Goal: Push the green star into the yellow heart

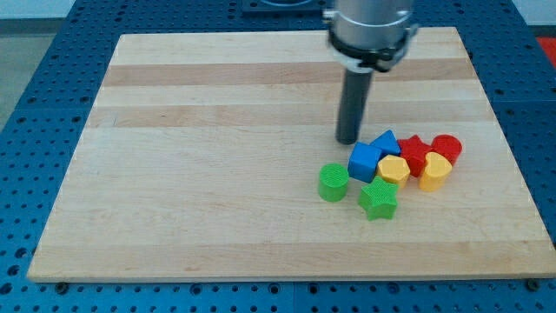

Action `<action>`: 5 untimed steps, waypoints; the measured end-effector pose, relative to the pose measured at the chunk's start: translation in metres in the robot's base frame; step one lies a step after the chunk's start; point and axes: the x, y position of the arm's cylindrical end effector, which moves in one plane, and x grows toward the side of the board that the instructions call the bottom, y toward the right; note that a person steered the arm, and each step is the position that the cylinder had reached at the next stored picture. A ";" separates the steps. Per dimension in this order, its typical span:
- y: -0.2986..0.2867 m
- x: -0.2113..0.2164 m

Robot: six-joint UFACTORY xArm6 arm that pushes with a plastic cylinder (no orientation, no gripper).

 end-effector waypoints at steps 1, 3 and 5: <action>-0.021 0.037; -0.040 0.115; -0.015 0.111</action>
